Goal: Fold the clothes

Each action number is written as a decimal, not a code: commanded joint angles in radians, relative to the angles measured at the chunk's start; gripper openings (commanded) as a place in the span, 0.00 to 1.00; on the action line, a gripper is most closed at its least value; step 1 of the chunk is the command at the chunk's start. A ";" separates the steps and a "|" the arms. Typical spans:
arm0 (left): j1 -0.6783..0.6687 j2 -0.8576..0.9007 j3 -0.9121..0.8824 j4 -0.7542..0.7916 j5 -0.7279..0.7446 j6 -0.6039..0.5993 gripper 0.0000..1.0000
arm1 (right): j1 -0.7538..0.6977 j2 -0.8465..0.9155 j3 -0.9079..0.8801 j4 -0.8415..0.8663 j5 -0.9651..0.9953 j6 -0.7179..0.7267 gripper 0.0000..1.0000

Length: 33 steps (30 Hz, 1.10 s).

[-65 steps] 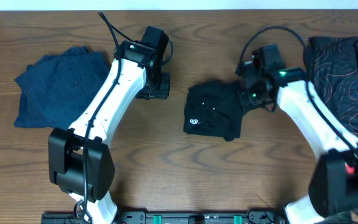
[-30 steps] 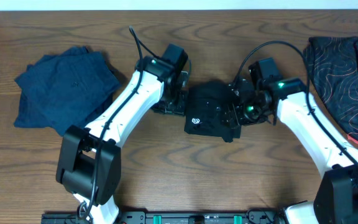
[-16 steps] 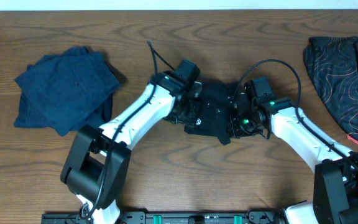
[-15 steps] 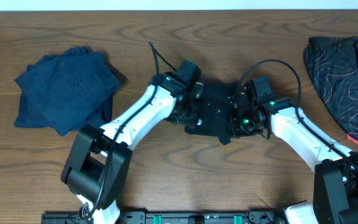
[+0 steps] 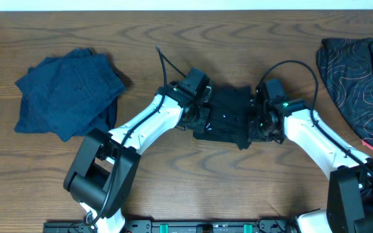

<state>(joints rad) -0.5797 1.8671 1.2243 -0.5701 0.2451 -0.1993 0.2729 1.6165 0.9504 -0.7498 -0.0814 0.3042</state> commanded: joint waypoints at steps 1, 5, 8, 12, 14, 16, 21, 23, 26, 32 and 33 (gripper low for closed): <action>0.001 0.008 -0.064 0.056 -0.075 -0.050 0.39 | -0.026 0.005 0.045 -0.020 0.165 0.040 0.01; 0.002 0.008 -0.108 0.128 -0.124 -0.073 0.33 | -0.037 0.005 0.071 -0.049 0.227 0.040 0.01; 0.002 0.008 -0.110 0.123 -0.183 -0.097 0.31 | -0.045 0.005 0.078 -0.058 0.309 0.030 0.01; 0.000 0.008 -0.110 0.106 -0.167 -0.111 0.29 | -0.046 0.005 0.078 -0.063 0.487 0.028 0.01; 0.000 0.008 -0.110 0.087 -0.156 -0.113 0.27 | -0.045 0.005 0.078 -0.055 0.566 0.029 0.01; 0.001 0.004 -0.109 0.059 -0.156 -0.113 0.25 | -0.045 0.005 0.078 -0.042 0.575 0.021 0.01; 0.007 -0.090 -0.037 0.048 -0.156 0.024 0.25 | -0.037 0.005 0.078 -0.021 0.430 -0.136 0.01; 0.007 -0.132 0.004 0.086 -0.155 0.045 0.25 | -0.037 0.005 0.078 -0.024 0.449 -0.130 0.01; 0.007 -0.171 0.034 0.204 -0.040 0.050 0.26 | -0.037 0.005 0.078 -0.028 0.507 -0.076 0.01; -0.006 -0.113 0.034 0.390 0.169 0.040 0.26 | -0.037 0.005 0.078 -0.025 0.576 -0.071 0.01; -0.012 -0.094 0.034 0.398 0.183 0.033 0.26 | -0.037 0.005 0.078 -0.023 0.586 -0.061 0.01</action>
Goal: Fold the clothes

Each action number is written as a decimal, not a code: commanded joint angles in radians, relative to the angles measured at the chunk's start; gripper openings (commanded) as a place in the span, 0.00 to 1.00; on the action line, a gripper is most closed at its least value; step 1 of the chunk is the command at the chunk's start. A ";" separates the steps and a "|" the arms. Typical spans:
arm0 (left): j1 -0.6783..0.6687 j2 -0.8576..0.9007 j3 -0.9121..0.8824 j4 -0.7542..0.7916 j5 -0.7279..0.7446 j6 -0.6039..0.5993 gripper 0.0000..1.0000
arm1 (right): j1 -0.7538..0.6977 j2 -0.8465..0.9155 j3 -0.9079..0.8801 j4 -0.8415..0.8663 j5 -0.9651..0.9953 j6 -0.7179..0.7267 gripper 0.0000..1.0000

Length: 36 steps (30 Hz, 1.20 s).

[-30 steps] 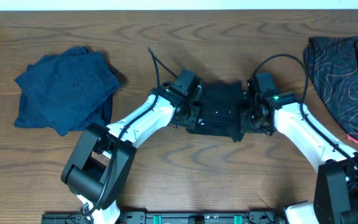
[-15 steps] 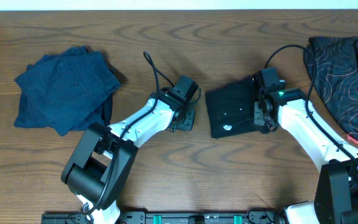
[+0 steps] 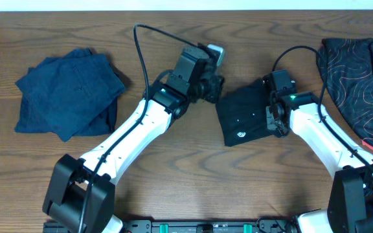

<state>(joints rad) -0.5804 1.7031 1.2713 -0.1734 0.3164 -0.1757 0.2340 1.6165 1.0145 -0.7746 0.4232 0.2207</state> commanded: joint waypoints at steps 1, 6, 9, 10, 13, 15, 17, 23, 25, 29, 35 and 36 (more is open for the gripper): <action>-0.019 0.093 -0.013 0.012 0.135 0.002 0.26 | 0.002 0.005 0.014 0.005 0.083 0.029 0.01; -0.061 0.204 -0.013 0.079 0.201 -0.022 0.26 | 0.002 0.005 0.014 0.008 0.081 0.037 0.01; -0.087 0.262 -0.013 0.122 0.246 -0.024 0.26 | 0.002 0.005 0.014 0.008 0.082 0.037 0.01; -0.095 0.278 -0.013 0.134 0.253 -0.024 0.26 | 0.002 0.005 0.014 0.007 0.082 0.037 0.01; -0.100 0.340 -0.013 0.132 0.218 -0.025 0.26 | -0.003 0.005 0.014 0.004 0.087 0.037 0.01; -0.089 0.384 -0.013 0.126 0.206 -0.040 0.26 | -0.016 0.005 0.014 0.003 0.114 0.037 0.01; -0.075 0.420 -0.013 0.125 0.208 -0.084 0.26 | -0.038 0.005 0.014 0.005 0.155 0.037 0.01; -0.069 0.436 -0.013 0.095 0.276 -0.100 0.26 | -0.110 0.005 0.014 0.091 0.258 0.033 0.03; -0.071 0.427 -0.013 0.077 0.303 -0.100 0.26 | -0.122 0.005 0.016 0.136 0.261 0.021 0.05; -0.073 0.409 -0.013 -0.002 0.304 -0.098 0.26 | -0.126 0.001 0.085 0.140 0.258 -0.022 0.08; -0.073 0.409 -0.013 -0.053 0.304 -0.099 0.26 | -0.103 -0.034 0.229 -0.131 -0.152 -0.112 0.06; -0.072 0.409 -0.013 -0.060 0.304 -0.099 0.26 | -0.102 -0.040 0.231 -0.185 -0.262 -0.156 0.06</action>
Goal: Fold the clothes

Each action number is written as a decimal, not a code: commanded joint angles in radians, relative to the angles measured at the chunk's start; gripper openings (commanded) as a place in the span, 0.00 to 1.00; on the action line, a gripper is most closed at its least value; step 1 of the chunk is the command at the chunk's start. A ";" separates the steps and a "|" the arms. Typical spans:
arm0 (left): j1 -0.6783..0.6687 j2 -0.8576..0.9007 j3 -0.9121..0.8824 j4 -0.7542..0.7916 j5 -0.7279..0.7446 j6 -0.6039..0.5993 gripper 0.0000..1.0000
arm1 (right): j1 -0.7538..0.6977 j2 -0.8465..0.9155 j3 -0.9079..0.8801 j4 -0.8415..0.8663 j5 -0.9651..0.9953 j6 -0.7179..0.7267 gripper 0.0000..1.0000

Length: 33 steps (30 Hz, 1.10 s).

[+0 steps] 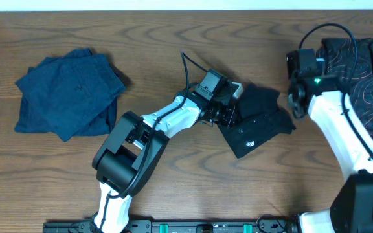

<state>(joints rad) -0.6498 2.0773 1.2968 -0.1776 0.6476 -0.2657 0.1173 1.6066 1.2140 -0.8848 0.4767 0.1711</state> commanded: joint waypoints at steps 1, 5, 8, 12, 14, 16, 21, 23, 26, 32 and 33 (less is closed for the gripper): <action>-0.003 0.034 -0.038 -0.061 -0.027 -0.008 0.26 | 0.015 -0.032 0.030 -0.121 -0.385 -0.130 0.06; -0.002 0.034 -0.038 -0.065 -0.031 -0.008 0.26 | 0.012 -0.032 -0.032 -0.234 -0.413 -0.107 0.15; -0.002 0.034 -0.038 -0.065 -0.031 -0.008 0.26 | 0.010 -0.032 -0.114 -0.230 -0.420 -0.066 0.21; -0.001 0.034 -0.038 -0.065 -0.031 -0.009 0.26 | 0.022 -0.032 -0.195 -0.185 -0.567 -0.063 0.21; -0.001 0.034 -0.038 -0.065 -0.031 -0.009 0.26 | 0.027 -0.032 -0.220 -0.146 -0.589 -0.044 0.21; -0.001 0.034 -0.038 -0.065 -0.031 -0.009 0.26 | 0.030 -0.032 -0.256 -0.069 -0.572 -0.015 0.21; -0.001 0.034 -0.038 -0.068 -0.031 -0.009 0.26 | 0.030 -0.031 -0.382 0.225 -0.391 0.170 0.21; -0.001 0.034 -0.038 -0.069 -0.031 -0.009 0.26 | 0.030 -0.031 -0.421 0.319 -0.250 0.306 0.20; -0.002 0.034 -0.038 -0.073 -0.030 -0.009 0.26 | 0.030 -0.031 -0.430 0.415 -0.103 0.384 0.20; -0.002 0.034 -0.039 -0.095 -0.031 -0.009 0.26 | 0.016 -0.045 -0.385 0.547 0.032 0.322 0.29; -0.002 0.034 -0.039 -0.097 -0.031 -0.009 0.26 | 0.010 -0.045 -0.380 0.566 0.031 0.302 0.29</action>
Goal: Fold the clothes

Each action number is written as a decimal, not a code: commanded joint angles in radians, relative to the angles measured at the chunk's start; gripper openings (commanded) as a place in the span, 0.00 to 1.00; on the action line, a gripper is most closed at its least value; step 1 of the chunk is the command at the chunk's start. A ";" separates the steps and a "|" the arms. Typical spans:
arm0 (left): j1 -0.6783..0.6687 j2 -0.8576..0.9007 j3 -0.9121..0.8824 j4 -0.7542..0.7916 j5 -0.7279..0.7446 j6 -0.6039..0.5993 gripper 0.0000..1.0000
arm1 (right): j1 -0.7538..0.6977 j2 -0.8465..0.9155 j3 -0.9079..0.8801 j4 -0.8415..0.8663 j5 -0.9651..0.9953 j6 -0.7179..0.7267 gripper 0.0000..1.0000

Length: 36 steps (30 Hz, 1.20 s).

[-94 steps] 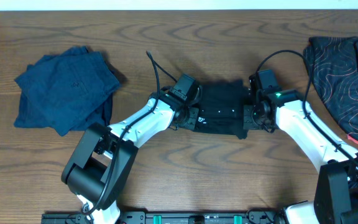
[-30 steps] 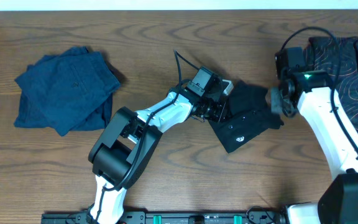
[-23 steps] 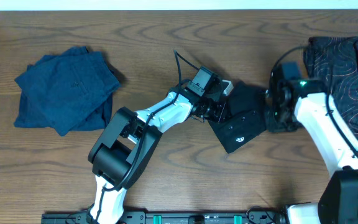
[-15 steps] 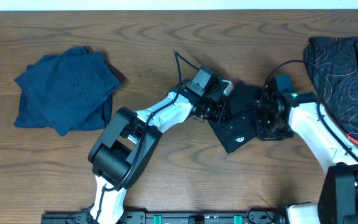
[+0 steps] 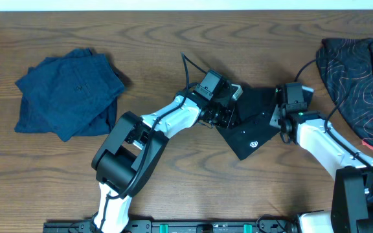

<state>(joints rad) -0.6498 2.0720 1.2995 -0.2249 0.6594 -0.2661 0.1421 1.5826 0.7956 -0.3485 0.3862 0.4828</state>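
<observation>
A black garment (image 5: 254, 126), folded into a small slanted packet with a white logo, lies at the table's middle. My left gripper (image 5: 229, 114) rests at its left edge, and its fingers look closed on the cloth there. My right gripper (image 5: 279, 120) is low at the packet's right edge, touching the cloth. The wrist hides its jaws, so whether they are open or shut does not show. A folded dark blue pile (image 5: 67, 94) lies at the far left.
A black garment with a reddish swirl pattern (image 5: 361, 74) lies unfolded at the table's right edge, beside my right arm. The left arm's cable (image 5: 188, 65) loops above the left wrist. Bare wooden table (image 5: 186, 32) runs along the back.
My right gripper was above the packet's upper right corner and is now low at its right edge. The bunched upper part of the black packet lies flatter. The left arm has not moved.
Both grippers were at the sides of the black garment in the middle. Then the left gripper was off it at the upper left while the right stayed at its right edge. Then the left was back at its left edge, packet turned, right gripper away, now returned.
</observation>
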 commanded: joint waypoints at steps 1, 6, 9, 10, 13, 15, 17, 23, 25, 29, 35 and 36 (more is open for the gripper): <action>-0.002 0.040 -0.042 -0.053 -0.042 -0.009 0.26 | -0.021 -0.021 0.043 0.042 0.118 -0.017 0.29; -0.002 0.040 -0.042 -0.095 -0.042 -0.009 0.26 | -0.050 -0.021 0.043 0.046 0.019 -0.066 0.33; -0.005 0.034 -0.042 -0.143 -0.043 -0.009 0.20 | -0.050 -0.045 0.048 -0.035 -0.036 -0.096 0.36; -0.005 0.029 -0.042 -0.170 -0.048 -0.010 0.19 | -0.050 -0.068 0.052 -0.077 -0.037 -0.095 0.36; -0.009 -0.017 -0.042 -0.272 -0.128 -0.047 0.19 | -0.050 -0.140 0.070 -0.194 -0.051 -0.095 0.36; -0.009 -0.076 -0.042 -0.311 -0.202 -0.047 0.19 | -0.050 -0.203 0.085 -0.289 -0.081 -0.095 0.38; -0.006 -0.160 -0.041 -0.321 -0.309 -0.046 0.19 | -0.050 -0.266 0.088 -0.374 -0.158 -0.090 0.38; 0.036 -0.343 -0.041 -0.262 -0.565 -0.045 0.44 | -0.049 -0.339 0.087 -0.517 -0.447 -0.080 0.36; 0.063 -0.352 -0.041 -0.238 -0.564 -0.047 0.45 | -0.043 -0.332 0.087 -0.495 -0.579 -0.106 0.35; 0.100 -0.334 -0.042 -0.226 -0.505 -0.047 0.45 | 0.004 -0.292 0.086 -0.392 -0.668 -0.142 0.36; 0.105 -0.318 -0.042 -0.231 -0.483 -0.047 0.45 | 0.074 -0.126 0.086 -0.305 -0.743 -0.148 0.34; 0.105 -0.317 -0.043 -0.231 -0.483 -0.047 0.44 | 0.085 -0.096 0.086 -0.299 -0.760 -0.148 0.34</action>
<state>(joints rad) -0.5453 1.7477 1.2583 -0.4519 0.1764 -0.3145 0.1963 1.4158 0.8707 -0.6559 -0.2787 0.3542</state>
